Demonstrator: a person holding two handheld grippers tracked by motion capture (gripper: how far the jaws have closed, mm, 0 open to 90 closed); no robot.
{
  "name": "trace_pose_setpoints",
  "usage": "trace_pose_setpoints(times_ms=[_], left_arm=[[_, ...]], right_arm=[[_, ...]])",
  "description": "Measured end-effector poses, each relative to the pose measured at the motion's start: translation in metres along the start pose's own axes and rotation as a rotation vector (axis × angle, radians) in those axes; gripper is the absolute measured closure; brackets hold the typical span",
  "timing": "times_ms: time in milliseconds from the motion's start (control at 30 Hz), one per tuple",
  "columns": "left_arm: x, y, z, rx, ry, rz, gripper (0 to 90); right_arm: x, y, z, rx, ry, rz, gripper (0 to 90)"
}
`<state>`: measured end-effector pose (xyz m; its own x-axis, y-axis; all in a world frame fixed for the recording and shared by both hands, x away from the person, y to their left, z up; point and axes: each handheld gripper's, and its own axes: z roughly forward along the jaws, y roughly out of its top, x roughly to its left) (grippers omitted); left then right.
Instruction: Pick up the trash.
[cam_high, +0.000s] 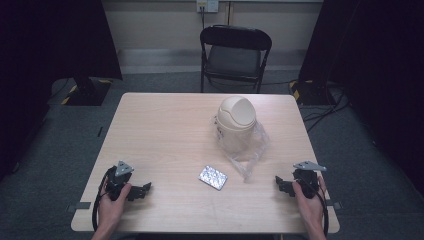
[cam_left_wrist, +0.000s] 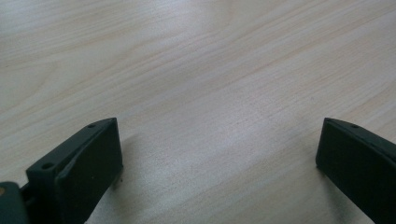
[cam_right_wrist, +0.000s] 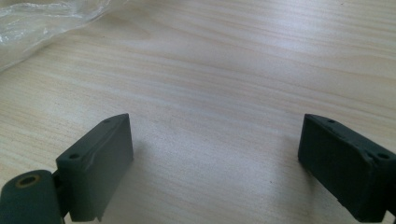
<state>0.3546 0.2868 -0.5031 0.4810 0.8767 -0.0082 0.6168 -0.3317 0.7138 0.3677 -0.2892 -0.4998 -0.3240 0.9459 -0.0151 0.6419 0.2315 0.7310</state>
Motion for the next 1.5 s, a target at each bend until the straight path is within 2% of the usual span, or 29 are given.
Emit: trace_pose_setpoints(times_ms=[500,700,767,800,933,1033,1100,1300,1500], left_arm=[[-0.001,0.000,0.000,-0.001,0.007,-0.003,0.0],[-0.001,0.000,0.000,0.000,0.008,-0.004,0.0],[-0.001,0.000,0.000,0.000,0.008,-0.004,0.0],[-0.001,0.000,0.000,0.000,0.008,-0.004,0.0],[-0.001,0.000,0.000,0.000,0.007,-0.004,0.0],[-0.001,0.000,0.000,0.000,0.007,-0.004,0.0],[-0.001,0.000,0.000,0.000,0.008,-0.004,0.0],[0.000,0.000,-0.001,0.000,-0.001,0.002,0.1],[0.000,0.000,0.000,-0.002,0.000,0.000,0.1]], right_arm=[[0.003,-0.001,-0.001,0.001,-0.024,0.025,10.0],[0.008,0.001,-0.001,0.000,0.001,0.001,13.7],[0.009,0.003,-0.002,-0.004,0.009,0.006,13.6],[0.011,0.007,-0.004,-0.020,0.016,0.002,13.6],[0.016,0.013,-0.006,-0.027,0.039,-0.020,13.5],[0.017,0.017,-0.007,-0.038,0.049,-0.016,13.5],[0.018,0.023,-0.006,-0.052,0.066,-0.006,13.5],[0.023,0.048,-0.005,-0.087,0.105,-0.034,14.1],[0.026,0.065,-0.003,-0.095,0.135,-0.040,14.6]])
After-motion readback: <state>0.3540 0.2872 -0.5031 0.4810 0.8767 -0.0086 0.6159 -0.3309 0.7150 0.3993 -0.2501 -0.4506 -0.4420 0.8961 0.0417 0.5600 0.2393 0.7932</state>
